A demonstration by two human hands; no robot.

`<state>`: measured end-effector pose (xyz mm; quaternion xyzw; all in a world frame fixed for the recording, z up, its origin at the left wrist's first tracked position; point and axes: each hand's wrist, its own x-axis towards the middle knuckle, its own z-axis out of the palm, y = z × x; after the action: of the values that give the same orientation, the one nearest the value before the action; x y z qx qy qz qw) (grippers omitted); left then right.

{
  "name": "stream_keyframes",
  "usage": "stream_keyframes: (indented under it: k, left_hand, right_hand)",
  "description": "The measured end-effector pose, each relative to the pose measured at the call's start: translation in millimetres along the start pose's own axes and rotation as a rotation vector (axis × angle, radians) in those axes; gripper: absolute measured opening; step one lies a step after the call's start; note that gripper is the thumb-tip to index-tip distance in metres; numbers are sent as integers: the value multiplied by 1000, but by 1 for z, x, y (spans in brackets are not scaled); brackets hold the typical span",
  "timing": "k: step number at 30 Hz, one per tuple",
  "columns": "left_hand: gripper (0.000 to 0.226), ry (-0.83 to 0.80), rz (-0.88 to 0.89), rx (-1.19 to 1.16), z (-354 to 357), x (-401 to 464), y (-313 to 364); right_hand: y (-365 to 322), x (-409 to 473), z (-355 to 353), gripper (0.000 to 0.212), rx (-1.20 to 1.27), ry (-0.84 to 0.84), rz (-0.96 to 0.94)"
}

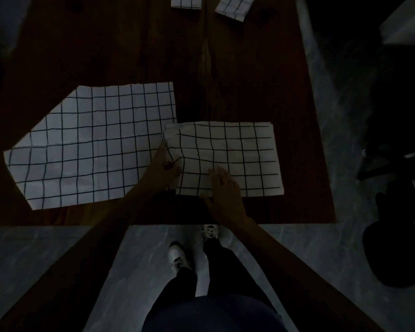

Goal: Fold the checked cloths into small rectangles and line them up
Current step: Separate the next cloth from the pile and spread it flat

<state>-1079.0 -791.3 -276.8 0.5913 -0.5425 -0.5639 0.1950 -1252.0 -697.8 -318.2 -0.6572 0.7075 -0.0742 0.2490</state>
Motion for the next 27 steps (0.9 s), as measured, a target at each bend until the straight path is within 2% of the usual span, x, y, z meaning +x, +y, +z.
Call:
stream_keyframes:
  k: [3, 5, 8, 14, 19, 22, 24, 27]
  left_hand:
    - [68, 104, 101, 80, -1, 0, -1]
    - [65, 98, 129, 37, -7, 2, -4]
    - [60, 99, 71, 40, -19, 8, -3]
    - [43, 275, -54, 18, -37, 27, 0]
    - [58, 140, -145, -5, -20, 20, -9]
    - [64, 126, -171, -133, -12, 18, -15]
    - [60, 169, -111, -114, -10, 17, -16]
    - [50, 369, -4, -52, -9, 13, -11]
  right_hand:
    - [0, 0, 2, 76, -10, 1, 8]
    - [2, 2, 4, 77, -15, -14, 23]
    - [7, 4, 5, 77, -52, -52, 57]
    - [16, 1, 3, 73, -168, -34, 76]
    - [12, 7, 0, 51, -151, 86, 29]
    - [10, 10, -3, 42, -111, 148, 1]
    - [11, 11, -6, 49, -49, 167, 30]
    - [14, 13, -10, 54, 14, 206, 81]
